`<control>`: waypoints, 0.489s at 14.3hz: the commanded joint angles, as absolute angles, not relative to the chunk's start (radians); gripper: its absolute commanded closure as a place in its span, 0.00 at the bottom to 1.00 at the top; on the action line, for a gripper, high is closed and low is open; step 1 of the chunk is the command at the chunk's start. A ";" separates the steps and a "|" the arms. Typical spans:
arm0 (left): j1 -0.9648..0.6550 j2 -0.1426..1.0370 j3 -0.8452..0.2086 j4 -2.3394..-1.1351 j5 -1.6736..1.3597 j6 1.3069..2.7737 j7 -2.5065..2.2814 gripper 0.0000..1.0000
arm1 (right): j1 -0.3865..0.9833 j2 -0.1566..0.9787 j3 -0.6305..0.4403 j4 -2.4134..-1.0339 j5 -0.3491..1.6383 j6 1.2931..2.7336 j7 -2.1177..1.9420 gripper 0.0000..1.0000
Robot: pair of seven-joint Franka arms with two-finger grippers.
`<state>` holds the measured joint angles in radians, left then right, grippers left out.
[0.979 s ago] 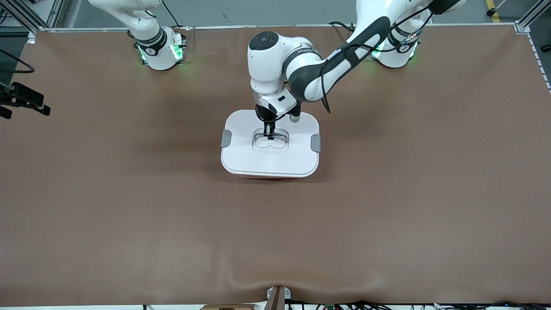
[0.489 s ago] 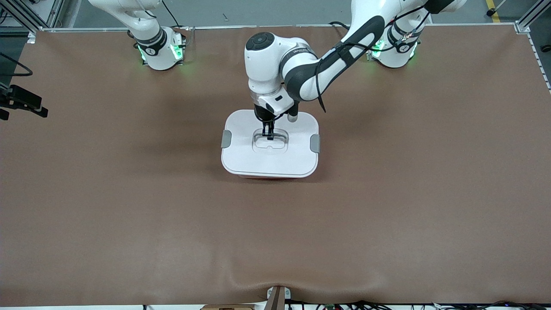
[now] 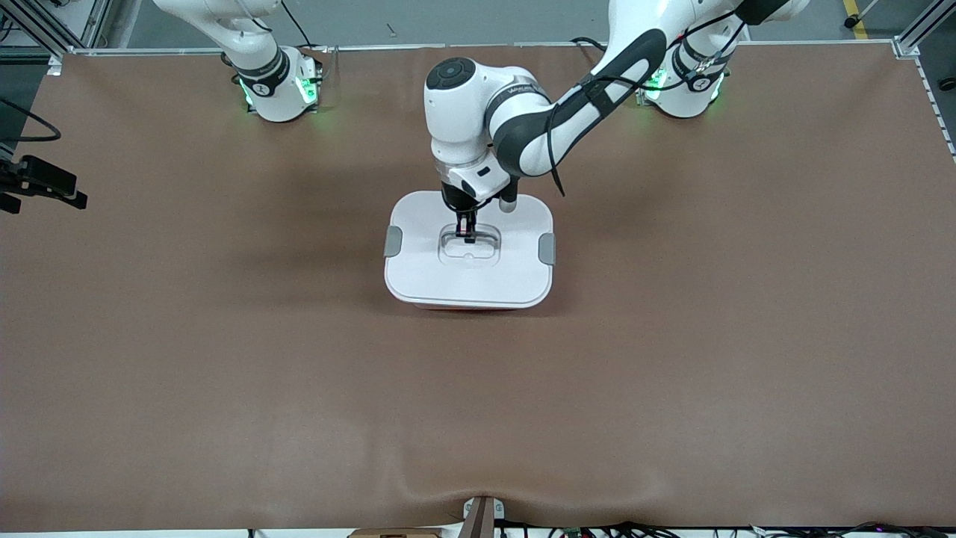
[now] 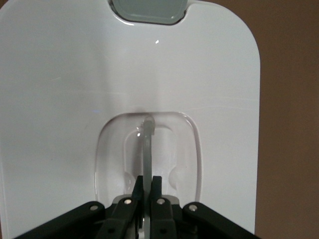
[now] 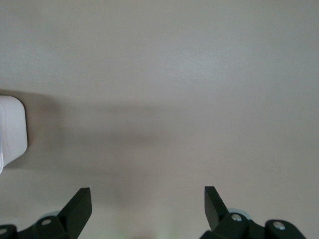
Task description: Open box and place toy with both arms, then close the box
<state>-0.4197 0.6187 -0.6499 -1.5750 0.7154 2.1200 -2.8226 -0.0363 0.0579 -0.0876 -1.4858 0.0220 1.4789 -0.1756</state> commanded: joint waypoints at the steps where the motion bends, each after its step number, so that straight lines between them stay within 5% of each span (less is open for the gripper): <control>1: -0.448 0.621 -0.650 -1.588 0.792 2.088 -3.132 1.00 | -0.044 0.068 -0.080 -1.460 0.021 1.473 -0.184 0.00; 7: -0.472 0.612 -0.647 -1.588 0.801 2.060 -3.151 1.00 | -0.066 0.067 -0.084 -1.459 0.021 1.471 -0.190 0.00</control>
